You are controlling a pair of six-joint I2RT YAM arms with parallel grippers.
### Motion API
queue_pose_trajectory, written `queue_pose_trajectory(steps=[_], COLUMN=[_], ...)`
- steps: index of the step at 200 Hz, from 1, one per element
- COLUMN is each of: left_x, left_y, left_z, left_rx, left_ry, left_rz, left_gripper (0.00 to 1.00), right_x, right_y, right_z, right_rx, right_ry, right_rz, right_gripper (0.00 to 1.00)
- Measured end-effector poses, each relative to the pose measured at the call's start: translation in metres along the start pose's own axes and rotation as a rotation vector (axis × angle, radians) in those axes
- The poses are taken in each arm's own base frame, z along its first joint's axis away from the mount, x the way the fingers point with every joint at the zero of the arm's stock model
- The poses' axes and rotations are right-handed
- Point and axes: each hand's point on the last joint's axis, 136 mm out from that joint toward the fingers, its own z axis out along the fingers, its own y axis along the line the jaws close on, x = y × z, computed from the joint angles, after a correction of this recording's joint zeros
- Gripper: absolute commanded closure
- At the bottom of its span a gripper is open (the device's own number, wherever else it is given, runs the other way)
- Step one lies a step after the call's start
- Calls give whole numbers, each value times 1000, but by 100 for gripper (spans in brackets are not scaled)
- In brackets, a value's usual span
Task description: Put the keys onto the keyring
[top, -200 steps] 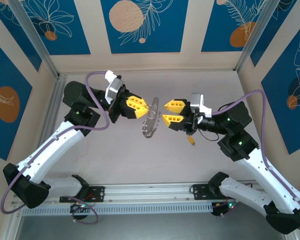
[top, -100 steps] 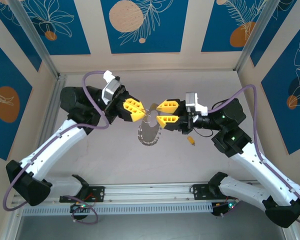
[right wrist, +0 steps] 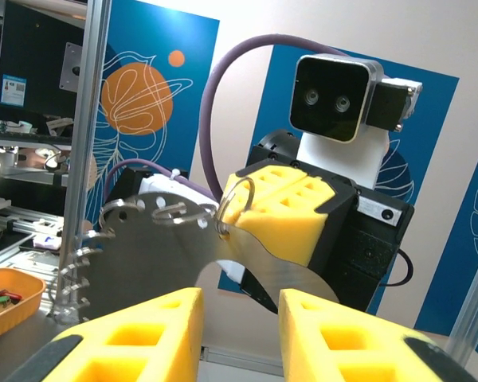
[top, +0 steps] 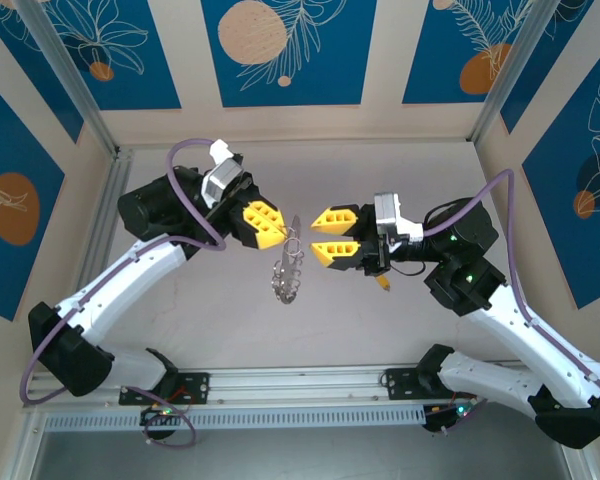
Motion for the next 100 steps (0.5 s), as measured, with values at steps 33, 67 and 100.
queue_pose_trajectory(steps=[33, 67, 100], left_x=[-5, -7, -8], left_y=[-10, -17, -17], left_z=[8, 16, 20], left_rx=[39, 82, 98], left_ry=[11, 27, 28], left_rz=[18, 11, -3], left_gripper=[100, 100, 100], right_x=[0, 3, 6], right_y=[1, 1, 4], right_z=[1, 1, -1], right_rx=[-1, -3, -5], right_ry=[-1, -1, -1], right_rz=[-17, -32, -39], right_gripper=[72, 72, 72])
